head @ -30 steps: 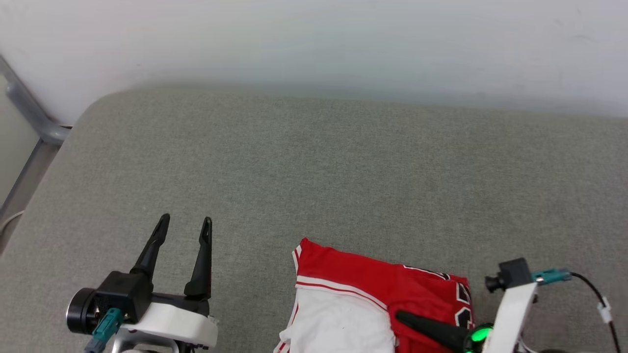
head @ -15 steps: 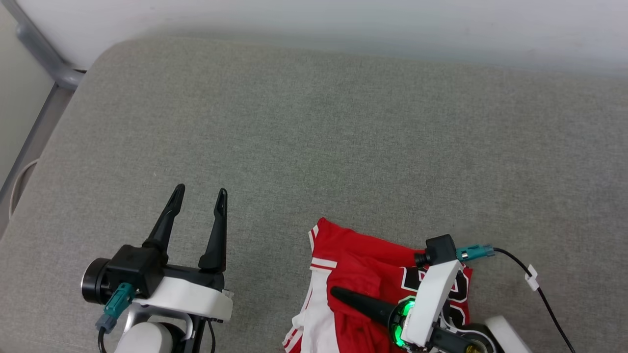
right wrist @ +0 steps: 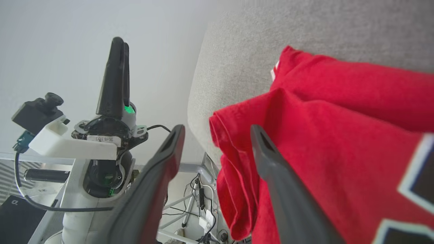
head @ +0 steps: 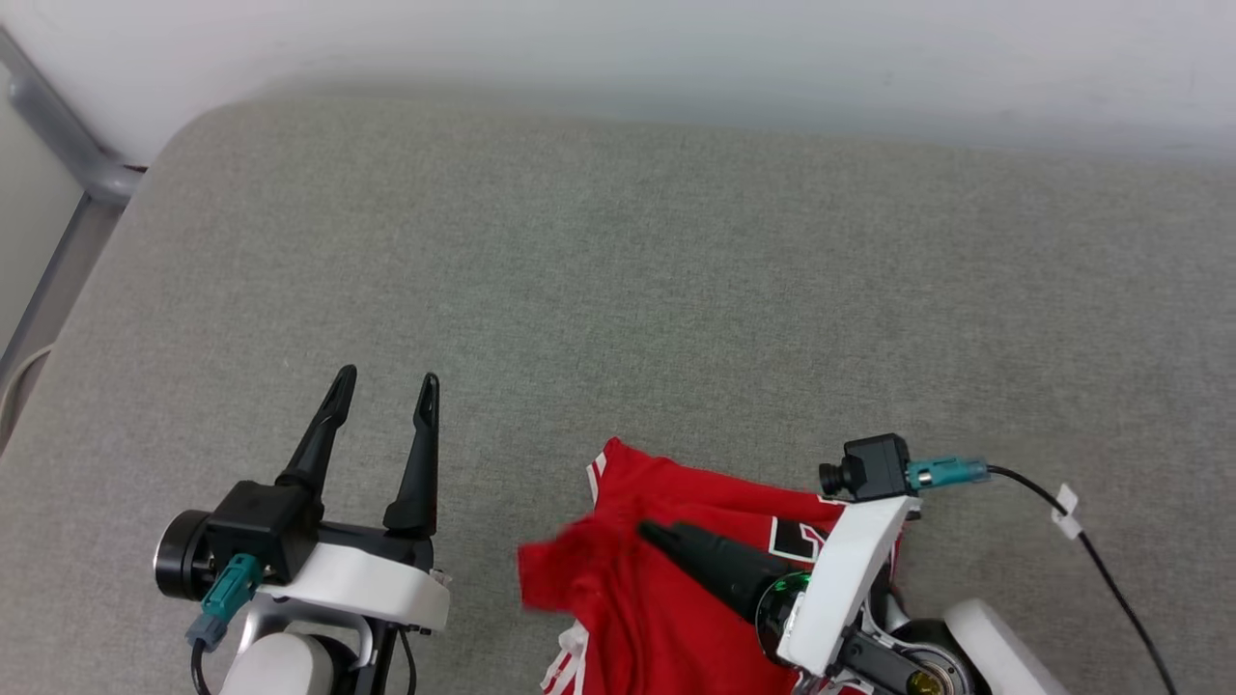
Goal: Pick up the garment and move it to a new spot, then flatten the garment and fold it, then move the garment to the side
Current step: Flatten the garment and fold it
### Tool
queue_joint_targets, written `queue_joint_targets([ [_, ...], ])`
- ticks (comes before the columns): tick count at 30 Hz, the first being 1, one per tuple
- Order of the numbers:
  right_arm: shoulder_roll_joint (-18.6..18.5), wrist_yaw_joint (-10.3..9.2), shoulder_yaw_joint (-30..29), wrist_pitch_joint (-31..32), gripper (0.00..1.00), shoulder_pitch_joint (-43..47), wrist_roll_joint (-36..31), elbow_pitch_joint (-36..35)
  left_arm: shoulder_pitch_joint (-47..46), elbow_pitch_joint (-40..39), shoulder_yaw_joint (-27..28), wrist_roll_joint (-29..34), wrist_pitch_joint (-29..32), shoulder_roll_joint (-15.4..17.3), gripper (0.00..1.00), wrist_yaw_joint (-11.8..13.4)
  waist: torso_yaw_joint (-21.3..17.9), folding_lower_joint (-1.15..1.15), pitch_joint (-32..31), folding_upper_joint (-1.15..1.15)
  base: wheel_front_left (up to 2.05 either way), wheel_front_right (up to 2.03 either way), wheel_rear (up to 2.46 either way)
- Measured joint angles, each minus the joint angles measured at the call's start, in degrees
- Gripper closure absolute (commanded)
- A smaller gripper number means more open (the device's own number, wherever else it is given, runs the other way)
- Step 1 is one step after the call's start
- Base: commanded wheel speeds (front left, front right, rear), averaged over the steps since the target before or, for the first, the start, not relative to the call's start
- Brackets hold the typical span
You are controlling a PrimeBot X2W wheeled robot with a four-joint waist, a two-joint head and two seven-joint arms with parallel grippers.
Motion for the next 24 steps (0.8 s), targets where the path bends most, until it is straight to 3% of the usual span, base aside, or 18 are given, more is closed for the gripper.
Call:
queue_joint_targets([
  [5,-3.0,0.0,-0.1,-7.0,0.0,-0.2,-6.9,-1.5,1.1,0.3,0.4,0.1,0.0,0.0,0.0,-0.1,-1.0,0.0,-1.7,0.0,0.0,0.0,0.0],
  [8,-5.9,0.0,-2.8,-13.5,0.0,0.4,-16.5,-1.0,2.4,0.6,0.8,0.1,0.0,0.0,0.0,0.1,-2.2,0.0,-3.4,0.0,0.0,0.0,0.0],
  [10,-6.2,0.0,-4.3,-15.0,0.0,0.8,-18.3,-0.9,2.7,0.7,0.9,0.1,0.0,0.1,0.0,0.1,-2.5,0.0,-3.8,0.0,0.0,0.0,0.0],
  [11,-6.7,-0.01,-7.3,-17.8,0.0,2.1,-23.6,-0.8,3.2,0.9,1.2,0.1,0.0,0.1,0.0,0.3,-3.1,0.0,-4.6,0.0,0.0,0.0,0.0],
  [18,-4.1,-0.01,-21.7,-26.0,0.0,8.1,-40.8,-5.5,5.6,1.3,2.6,0.0,-0.1,0.1,0.0,1.3,-5.2,0.0,-7.1,0.0,0.0,0.0,0.0],
  [24,-1.0,0.0,-27.0,-28.7,0.0,13.6,-52.0,-13.1,8.2,1.5,3.6,0.7,-0.1,0.5,0.0,2.5,-6.7,0.0,-9.6,0.0,0.0,0.0,0.0],
])
